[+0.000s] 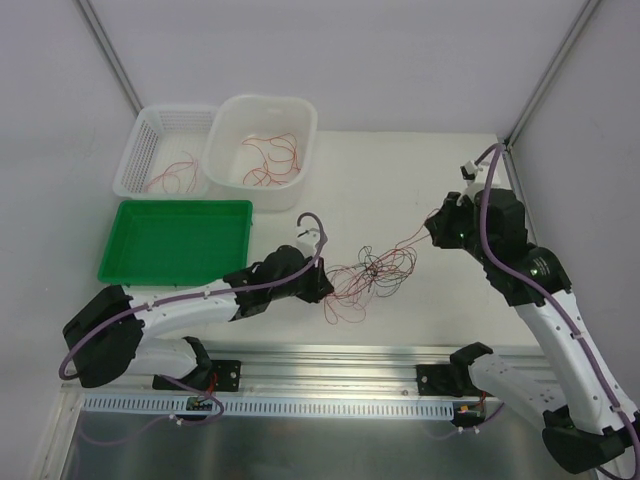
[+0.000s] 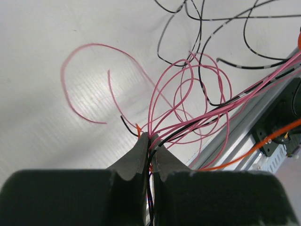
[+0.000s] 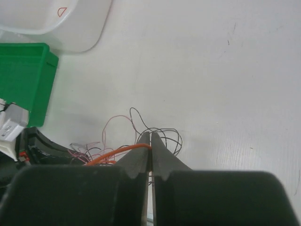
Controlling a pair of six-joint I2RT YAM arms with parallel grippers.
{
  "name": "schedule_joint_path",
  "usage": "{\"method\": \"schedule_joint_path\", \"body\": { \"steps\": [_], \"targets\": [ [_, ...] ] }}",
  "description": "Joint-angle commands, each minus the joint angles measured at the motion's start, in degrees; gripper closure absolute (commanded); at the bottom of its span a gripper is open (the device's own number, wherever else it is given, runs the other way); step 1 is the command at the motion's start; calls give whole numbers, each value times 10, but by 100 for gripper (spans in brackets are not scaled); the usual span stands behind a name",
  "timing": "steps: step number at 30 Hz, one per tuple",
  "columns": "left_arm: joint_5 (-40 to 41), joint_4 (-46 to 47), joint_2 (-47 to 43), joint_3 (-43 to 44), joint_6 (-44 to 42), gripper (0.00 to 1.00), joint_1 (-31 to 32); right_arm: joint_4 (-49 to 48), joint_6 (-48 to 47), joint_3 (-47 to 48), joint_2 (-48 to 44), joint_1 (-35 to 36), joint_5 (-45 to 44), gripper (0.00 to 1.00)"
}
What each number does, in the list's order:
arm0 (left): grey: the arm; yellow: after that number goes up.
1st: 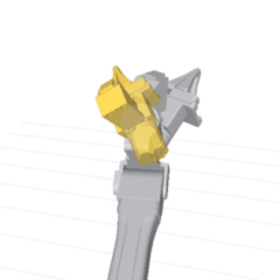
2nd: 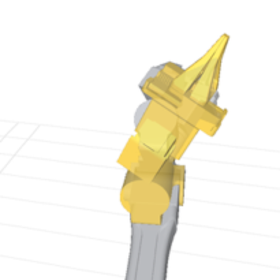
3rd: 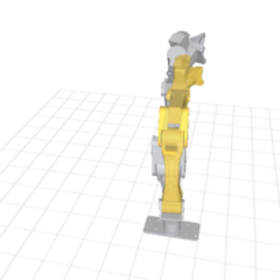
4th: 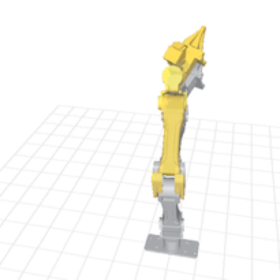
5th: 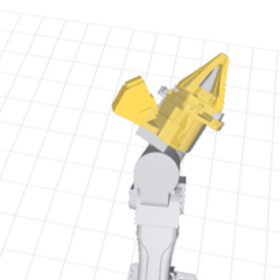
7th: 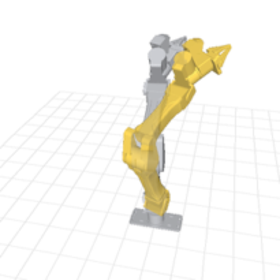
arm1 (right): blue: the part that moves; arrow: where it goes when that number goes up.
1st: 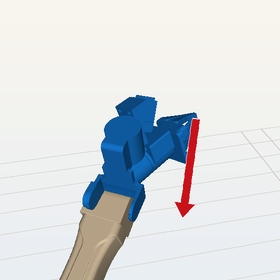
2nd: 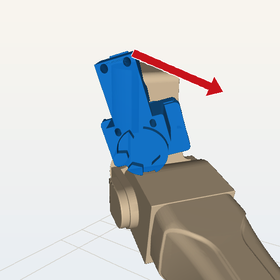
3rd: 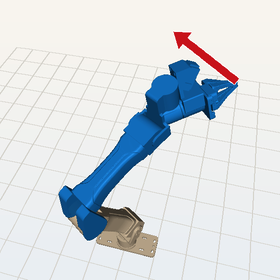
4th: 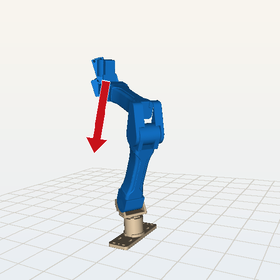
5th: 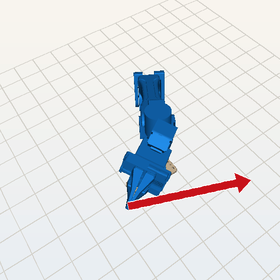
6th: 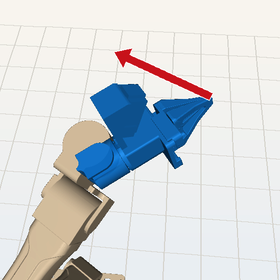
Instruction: Untangle the cables
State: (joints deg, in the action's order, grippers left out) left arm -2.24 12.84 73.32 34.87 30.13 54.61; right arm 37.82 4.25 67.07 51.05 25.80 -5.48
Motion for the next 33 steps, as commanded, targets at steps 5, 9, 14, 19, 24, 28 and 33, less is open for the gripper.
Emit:
{"method": "schedule_joint_path", "body": {
  "steps": [5,9,14,19,24,28,33],
  "targets": [
    [122,-114,-45,-26,111,100,-74,28,-19,-3,-18,-67,-13,99],
    [130,-155,-62,-69,178,100,-141,57,-39,47,-19,-115,-5,99],
    [156,-180,-99,-89,192,100,-161,64,-38,117,-17,-174,23,99],
    [163,-199,-84,-82,194,100,-165,52,-33,187,-3,-215,40,99],
    [160,-204,-56,-83,203,100,-165,40,-21,326,53,-233,76,99],
    [155,-203,-41,-86,208,100,-165,45,-7,429,110,-235,130,99],
    [107,-189,-62,-79,166,100,-163,-15,62,369,122,-231,297,99]
  ]
}}
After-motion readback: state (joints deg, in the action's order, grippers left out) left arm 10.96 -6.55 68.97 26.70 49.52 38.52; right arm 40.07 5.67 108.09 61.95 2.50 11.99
